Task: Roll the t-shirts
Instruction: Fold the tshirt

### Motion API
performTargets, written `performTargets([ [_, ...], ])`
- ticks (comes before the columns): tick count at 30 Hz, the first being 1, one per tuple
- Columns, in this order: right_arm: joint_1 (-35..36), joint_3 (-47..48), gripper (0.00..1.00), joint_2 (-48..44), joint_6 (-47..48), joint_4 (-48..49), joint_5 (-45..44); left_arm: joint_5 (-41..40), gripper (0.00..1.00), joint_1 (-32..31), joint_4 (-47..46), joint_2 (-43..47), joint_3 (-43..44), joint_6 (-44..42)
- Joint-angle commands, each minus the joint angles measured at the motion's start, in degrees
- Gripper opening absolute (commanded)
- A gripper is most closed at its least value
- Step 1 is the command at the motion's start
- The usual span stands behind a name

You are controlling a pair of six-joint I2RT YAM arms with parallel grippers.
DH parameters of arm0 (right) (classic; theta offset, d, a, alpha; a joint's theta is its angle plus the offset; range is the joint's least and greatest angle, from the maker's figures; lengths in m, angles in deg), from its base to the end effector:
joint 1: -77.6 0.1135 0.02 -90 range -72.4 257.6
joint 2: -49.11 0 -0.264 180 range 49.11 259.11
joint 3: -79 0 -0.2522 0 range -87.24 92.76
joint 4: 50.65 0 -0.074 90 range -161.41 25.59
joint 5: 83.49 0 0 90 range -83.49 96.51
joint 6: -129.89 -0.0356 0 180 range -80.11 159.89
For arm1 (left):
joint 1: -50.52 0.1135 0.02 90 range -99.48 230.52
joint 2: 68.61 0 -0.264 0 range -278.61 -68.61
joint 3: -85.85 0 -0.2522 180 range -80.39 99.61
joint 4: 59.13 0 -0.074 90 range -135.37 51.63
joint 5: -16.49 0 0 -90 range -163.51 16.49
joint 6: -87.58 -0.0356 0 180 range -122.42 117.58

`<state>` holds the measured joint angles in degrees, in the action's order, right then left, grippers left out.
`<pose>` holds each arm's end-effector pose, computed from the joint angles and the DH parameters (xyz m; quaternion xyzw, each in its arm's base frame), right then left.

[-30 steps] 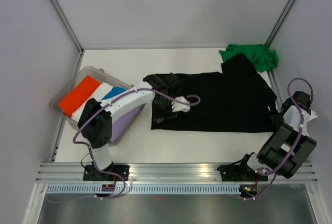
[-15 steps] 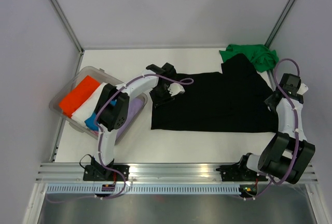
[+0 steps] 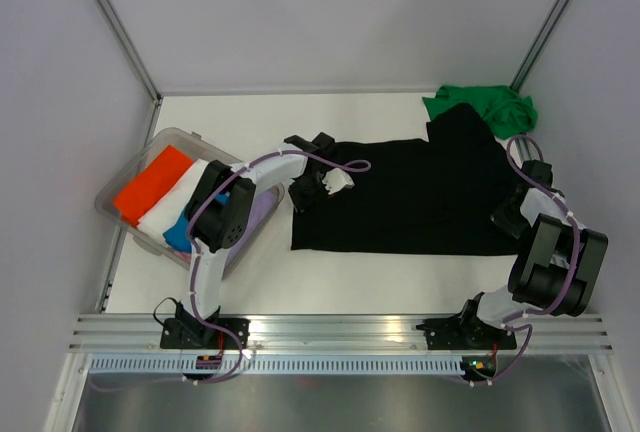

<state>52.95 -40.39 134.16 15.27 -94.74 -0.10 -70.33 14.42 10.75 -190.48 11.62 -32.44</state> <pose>0.2408 -0.1150 0.1704 0.4186 0.8871 -0.0567 0.1859 0.3296 -0.2428 0.1585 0.5458 0.8367 -0.0296 0.0335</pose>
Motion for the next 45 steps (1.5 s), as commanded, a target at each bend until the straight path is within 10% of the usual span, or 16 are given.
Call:
performTargets([
  [1,-0.2,-0.2,0.06,1.8,-1.3,3.4,-3.5,-2.9,0.02,0.2,-2.2,-0.9,-1.1,2.0],
  [18,-2.0,8.7,0.03,3.8,-1.2,5.9,5.2,-3.9,0.03,1.6,-4.0,1.9,-2.0,6.1],
  [30,-0.8,15.7,0.02,10.8,-2.0,6.1,5.4,-3.8,0.23,0.9,-2.8,6.5,2.5,6.7],
  [38,3.5,32.1,0.46,13.4,2.4,7.8,7.8,-4.8,0.5,3.6,-4.6,4.9,16.2,14.6],
  [45,8.1,52.6,0.55,30.6,3.9,3.6,7.3,-12.6,0.58,8.8,-4.6,-8.2,35.2,23.4],
])
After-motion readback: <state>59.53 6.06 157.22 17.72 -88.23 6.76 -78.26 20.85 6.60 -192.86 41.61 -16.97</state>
